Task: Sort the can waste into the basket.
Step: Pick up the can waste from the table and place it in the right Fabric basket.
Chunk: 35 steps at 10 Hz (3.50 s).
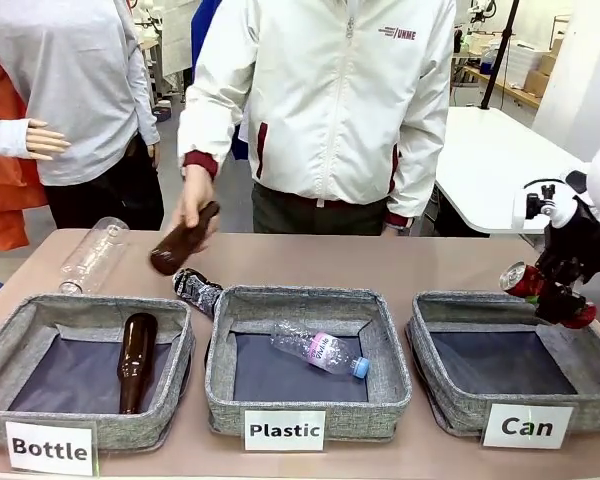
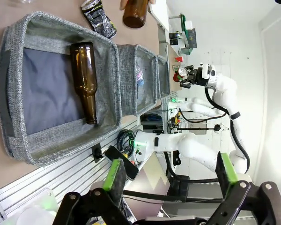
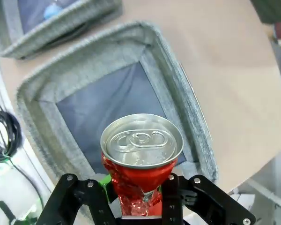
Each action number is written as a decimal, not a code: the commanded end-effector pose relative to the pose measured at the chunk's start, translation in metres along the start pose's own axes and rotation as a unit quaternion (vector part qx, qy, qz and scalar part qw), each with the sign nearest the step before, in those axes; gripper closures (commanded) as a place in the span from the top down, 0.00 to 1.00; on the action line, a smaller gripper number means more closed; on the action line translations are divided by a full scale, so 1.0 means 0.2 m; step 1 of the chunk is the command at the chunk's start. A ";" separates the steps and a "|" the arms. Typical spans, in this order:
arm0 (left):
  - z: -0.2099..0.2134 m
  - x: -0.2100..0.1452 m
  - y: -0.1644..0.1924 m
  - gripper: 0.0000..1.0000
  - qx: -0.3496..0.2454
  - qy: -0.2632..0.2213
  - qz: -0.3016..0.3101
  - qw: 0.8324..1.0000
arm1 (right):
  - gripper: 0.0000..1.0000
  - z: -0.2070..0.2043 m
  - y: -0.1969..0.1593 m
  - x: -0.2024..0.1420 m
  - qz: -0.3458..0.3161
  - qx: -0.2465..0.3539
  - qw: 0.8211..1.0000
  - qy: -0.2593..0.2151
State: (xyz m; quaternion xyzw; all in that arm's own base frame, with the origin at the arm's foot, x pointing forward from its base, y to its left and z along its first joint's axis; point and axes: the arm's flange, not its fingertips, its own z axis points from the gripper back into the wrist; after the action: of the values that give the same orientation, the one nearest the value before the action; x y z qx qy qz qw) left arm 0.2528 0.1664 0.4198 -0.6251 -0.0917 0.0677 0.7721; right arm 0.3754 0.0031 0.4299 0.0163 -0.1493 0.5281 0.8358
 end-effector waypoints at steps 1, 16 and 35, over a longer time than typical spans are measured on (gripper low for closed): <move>0.00 0.00 0.00 1.00 0.000 0.000 0.000 1.000 | 0.00 -0.01 -0.03 0.04 -0.024 -0.007 1.000 0.014; 0.16 -0.40 -0.32 1.00 -0.039 0.084 -0.064 0.994 | 1.00 -0.04 -0.08 0.02 -0.103 0.157 0.980 -0.071; -0.34 -0.17 -0.28 1.00 0.004 0.156 -0.054 0.986 | 1.00 -0.12 -0.13 -0.23 -0.375 0.419 0.774 -0.290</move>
State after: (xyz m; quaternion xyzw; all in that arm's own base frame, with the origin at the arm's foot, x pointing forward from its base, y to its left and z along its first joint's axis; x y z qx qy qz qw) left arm 0.2376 0.0817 0.4564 -0.6155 -0.0068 -0.0735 0.7847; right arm 0.3863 -0.0425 0.3996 0.5781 -0.1224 0.1444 0.7937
